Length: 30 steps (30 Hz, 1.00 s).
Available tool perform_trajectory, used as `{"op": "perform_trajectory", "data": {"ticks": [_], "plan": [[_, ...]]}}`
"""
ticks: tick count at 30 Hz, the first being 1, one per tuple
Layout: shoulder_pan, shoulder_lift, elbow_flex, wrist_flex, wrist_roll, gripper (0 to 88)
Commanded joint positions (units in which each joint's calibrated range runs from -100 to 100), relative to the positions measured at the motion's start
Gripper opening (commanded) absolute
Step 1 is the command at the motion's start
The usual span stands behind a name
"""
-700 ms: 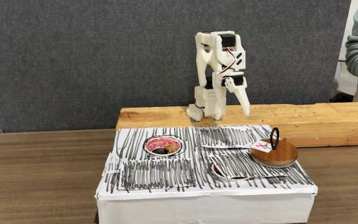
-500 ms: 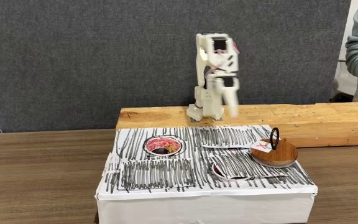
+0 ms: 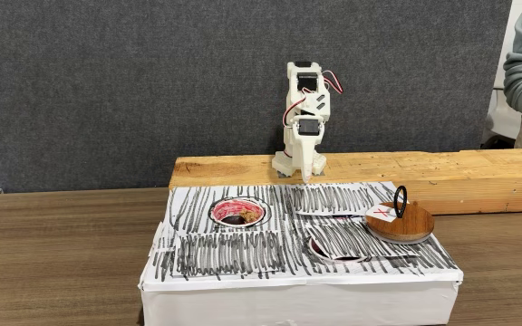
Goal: Pick the brown debris from the hole.
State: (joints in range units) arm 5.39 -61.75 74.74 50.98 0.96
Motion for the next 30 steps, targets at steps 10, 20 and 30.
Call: {"op": "perform_trajectory", "data": {"ticks": [10,20,30], "plan": [[7.8,5.5,-22.1,1.4,-2.5,15.2],[24.5,49.4,-49.5,15.2,-12.2,15.2],[25.4,60.5,-52.1,26.0,-12.1,15.4]]}}
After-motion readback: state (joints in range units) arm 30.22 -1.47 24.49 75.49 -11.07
